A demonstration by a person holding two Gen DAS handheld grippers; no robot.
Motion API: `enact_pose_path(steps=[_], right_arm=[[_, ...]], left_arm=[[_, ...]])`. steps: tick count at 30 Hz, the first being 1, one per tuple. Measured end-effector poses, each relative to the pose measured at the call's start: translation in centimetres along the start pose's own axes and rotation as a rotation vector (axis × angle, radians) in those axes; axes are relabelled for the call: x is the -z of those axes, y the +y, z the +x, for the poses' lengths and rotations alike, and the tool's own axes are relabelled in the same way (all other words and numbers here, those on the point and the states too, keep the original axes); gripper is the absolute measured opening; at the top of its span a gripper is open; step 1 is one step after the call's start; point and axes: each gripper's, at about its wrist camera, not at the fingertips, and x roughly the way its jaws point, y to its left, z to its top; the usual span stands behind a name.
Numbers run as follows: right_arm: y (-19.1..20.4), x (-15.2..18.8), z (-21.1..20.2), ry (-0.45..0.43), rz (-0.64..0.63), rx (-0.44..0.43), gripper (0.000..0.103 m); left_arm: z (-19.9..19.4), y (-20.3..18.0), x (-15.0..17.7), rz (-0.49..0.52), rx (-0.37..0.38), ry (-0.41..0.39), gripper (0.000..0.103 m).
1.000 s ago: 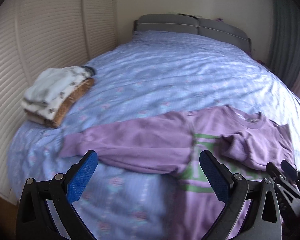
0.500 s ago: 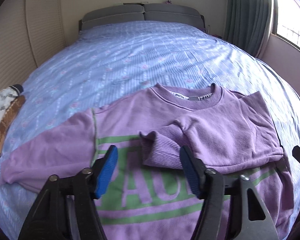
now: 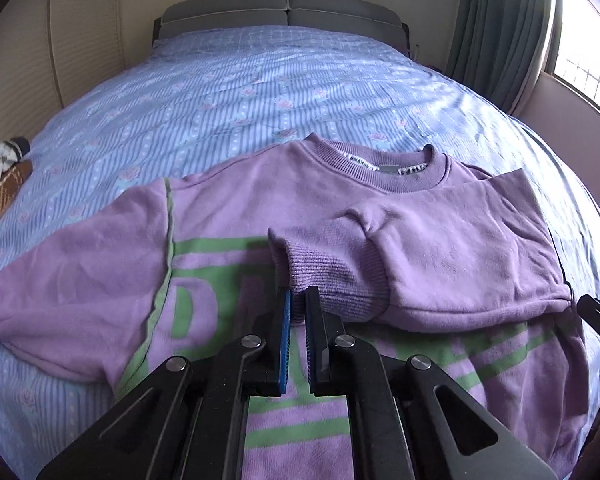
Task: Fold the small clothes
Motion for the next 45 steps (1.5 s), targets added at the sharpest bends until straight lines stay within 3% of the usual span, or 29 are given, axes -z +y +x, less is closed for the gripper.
enact_pose_path(steps=[6,11,13,15,20,22,26,31,40,45], right_arm=[[0.5,0.5,0.4,0.012,-0.027,0.010,0.049],[0.5,0.3,0.0,-0.005,-0.034,0.022,0.049],[0.6,0.2,-0.2,-0.015,-0.041,0.026,0.049],[0.8,0.2,-0.3,-0.022,-0.051,0.034,0.049],[1.3,-0.6,0.5,-0.031,-0.078,0.056,0.050],[1.3,-0.8,1.5,-0.020,-0.103,0.094,0.059],[0.5,-0.3,3.5,0.052,-0.107,0.124,0.059],[0.4,0.7,4.5,0.086,-0.124,0.154,0.070],[1.3,-0.5,-0.2,-0.004,-0.125,0.141,0.070],[2.7,-0.9,-3.4,-0.062,-0.097,0.084,0.070]], left_arm=[[0.5,0.5,1.3,-0.016,-0.007,0.020,0.008],[-0.6,-0.1,0.6,-0.003,-0.021,0.004,0.009],[-1.5,-0.3,0.2,0.001,-0.031,-0.018,0.015],[-2.5,-0.6,-0.2,0.003,-0.048,-0.047,0.039],[-3.1,-2.0,-1.2,0.036,-0.072,-0.115,0.052],[-1.8,-2.2,-1.5,0.051,-0.092,-0.097,0.052],[0.8,-1.2,-1.2,0.044,-0.167,-0.016,0.053],[1.6,0.2,-0.3,0.000,-0.151,-0.014,0.054],[-2.4,0.3,0.1,0.014,-0.124,-0.053,0.054],[-5.9,3.3,1.6,-0.022,-0.148,-0.073,0.055]])
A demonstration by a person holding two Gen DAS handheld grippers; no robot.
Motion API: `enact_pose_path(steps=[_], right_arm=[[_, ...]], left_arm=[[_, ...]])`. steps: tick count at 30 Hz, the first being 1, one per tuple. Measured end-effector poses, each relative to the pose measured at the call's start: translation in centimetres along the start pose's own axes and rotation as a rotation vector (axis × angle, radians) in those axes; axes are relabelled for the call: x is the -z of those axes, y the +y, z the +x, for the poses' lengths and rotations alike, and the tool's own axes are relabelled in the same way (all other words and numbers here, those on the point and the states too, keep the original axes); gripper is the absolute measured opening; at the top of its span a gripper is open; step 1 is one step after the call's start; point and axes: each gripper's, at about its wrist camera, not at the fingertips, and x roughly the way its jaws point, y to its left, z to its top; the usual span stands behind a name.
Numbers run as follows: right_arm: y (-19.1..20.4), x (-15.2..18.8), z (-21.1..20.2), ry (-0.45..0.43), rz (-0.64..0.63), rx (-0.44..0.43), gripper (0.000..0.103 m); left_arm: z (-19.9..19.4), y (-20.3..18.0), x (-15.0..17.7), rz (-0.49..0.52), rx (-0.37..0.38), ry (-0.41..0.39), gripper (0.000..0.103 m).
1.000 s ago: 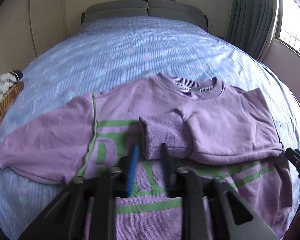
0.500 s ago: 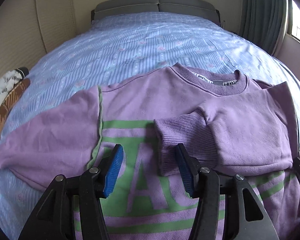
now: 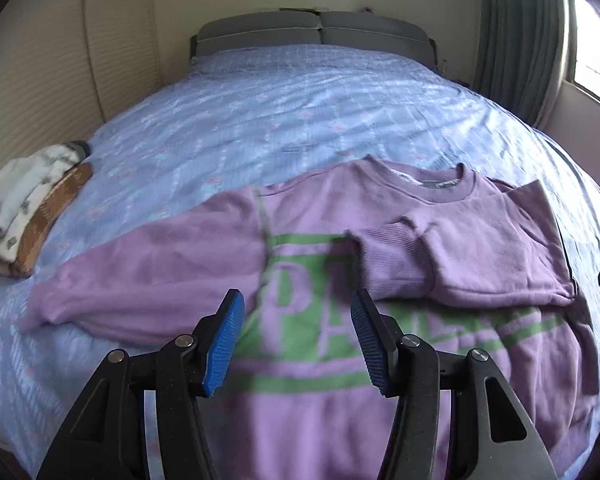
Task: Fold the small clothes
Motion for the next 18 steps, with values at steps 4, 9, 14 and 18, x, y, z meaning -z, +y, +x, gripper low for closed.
enact_pose_path(steps=[4,9,14,18], right_arm=[[3.3,-0.3,-2.3,-0.043,-0.032,-0.051,0.070],[8.6,-0.1,-4.6,-0.081,-0.082,-0.135,0.070],[14.4,1.1,-6.4,-0.079,-0.147,-0.214,0.070],[18.6,2.4,-7.6,-0.082,-0.215,-0.251,0.070]], left_arm=[[-2.2,5.1,1.5,-0.090,-0.059,-0.002,0.055],[-4.2,12.5,3.3,-0.192,-0.124,-0.005,0.055],[-5.8,19.8,4.9,-0.317,-0.162,-0.019,0.055],[-5.3,23.7,6.0,-0.412,-0.177,-0.019,0.054]])
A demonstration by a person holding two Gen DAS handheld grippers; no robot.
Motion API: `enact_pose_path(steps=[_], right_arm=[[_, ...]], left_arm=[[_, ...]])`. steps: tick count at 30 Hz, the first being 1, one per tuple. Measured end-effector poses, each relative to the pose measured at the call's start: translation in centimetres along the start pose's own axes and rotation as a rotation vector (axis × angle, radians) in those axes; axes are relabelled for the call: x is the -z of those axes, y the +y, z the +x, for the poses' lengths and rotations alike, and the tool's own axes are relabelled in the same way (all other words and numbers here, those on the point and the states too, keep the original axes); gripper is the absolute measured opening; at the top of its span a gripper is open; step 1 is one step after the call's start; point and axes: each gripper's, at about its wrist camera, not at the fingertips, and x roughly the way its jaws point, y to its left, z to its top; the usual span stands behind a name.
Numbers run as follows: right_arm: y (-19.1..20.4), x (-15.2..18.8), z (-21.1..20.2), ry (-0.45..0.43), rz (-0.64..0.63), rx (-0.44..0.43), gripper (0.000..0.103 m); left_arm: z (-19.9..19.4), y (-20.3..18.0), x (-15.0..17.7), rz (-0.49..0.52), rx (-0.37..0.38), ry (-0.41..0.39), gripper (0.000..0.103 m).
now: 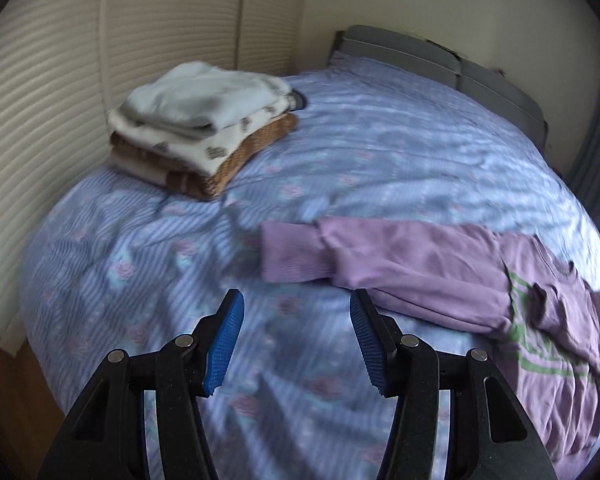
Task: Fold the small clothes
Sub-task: 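Grasp the cuff of the other sleeve with the left gripper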
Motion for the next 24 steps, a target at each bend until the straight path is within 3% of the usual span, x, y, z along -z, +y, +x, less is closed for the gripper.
enact_pose_path(steps=[6,9,12,20,24], right_arm=[[3.7,0.9,-0.1,0.010,-0.065,-0.036,0.070],[4.1,1.1,0.3,0.022,-0.084,-0.038,0.070],[4.0,1.2,0.6,0.027,-0.083,-0.032,0.070],[2.6,1.5,2.3,0.063,-0.056,0.000,0.070],[1.8,1.8,3.5,0.093,-0.022,0.008,0.070]], left_arm=[[2.7,3.0,0.1,-0.164,0.075,0.057,0.053],[3.5,3.1,0.2,-0.214,0.101,0.056,0.047],[4.3,3.1,0.2,-0.286,0.145,0.059,0.041],[5.8,3.8,0.9,-0.496,0.210,0.037,0.039],[5.9,4.0,0.9,-0.547,0.227,0.007,0.036]])
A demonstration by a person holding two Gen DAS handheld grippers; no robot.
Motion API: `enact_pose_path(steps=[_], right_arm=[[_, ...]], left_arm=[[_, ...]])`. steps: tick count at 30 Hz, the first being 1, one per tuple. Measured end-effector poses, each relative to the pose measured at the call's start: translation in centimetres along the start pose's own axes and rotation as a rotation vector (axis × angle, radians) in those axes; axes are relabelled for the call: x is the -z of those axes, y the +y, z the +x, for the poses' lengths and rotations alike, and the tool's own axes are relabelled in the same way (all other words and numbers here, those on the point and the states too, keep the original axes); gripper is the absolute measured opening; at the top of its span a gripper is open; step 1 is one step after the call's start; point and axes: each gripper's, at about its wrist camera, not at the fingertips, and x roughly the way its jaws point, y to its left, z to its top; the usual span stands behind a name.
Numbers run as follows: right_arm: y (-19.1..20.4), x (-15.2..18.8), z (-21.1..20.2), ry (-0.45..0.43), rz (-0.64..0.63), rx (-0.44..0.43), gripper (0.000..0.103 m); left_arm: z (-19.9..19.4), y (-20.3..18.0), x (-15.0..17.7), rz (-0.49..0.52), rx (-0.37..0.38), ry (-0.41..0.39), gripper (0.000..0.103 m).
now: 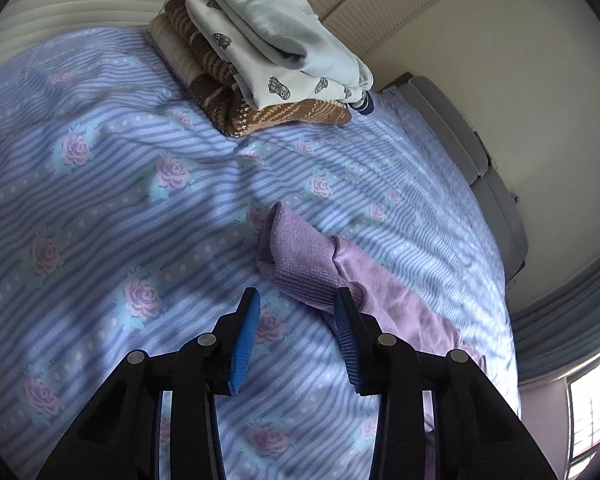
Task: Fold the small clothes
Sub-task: 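Grasp the cuff of the other sleeve with the left gripper, then lay the held cuff across the sweatshirt body and open the left gripper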
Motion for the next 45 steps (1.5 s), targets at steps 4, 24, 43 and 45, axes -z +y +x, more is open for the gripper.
enact_pose_path(steps=[4,24,43,45], right_arm=[[-0.3,0.1,0.6,0.010,0.008,0.003,0.070],[-3.1,-0.5,1.3,0.019,0.090,0.025,0.070],[-17.8,-0.6,-3.4,-0.052,0.324,0.134,0.070],[-19.7,-0.4,-3.5,-0.049,0.348,0.144,0.070]], left_arm=[[-0.1,0.0,-0.2,-0.024,0.031,-0.039,0.036],[-1.4,-3.5,-0.1,0.099,-0.055,-0.125,0.010],[-6.0,-27.3,10.0,0.628,0.262,-0.220,0.010],[-5.2,-29.4,12.4,0.675,0.298,-0.186,0.010]])
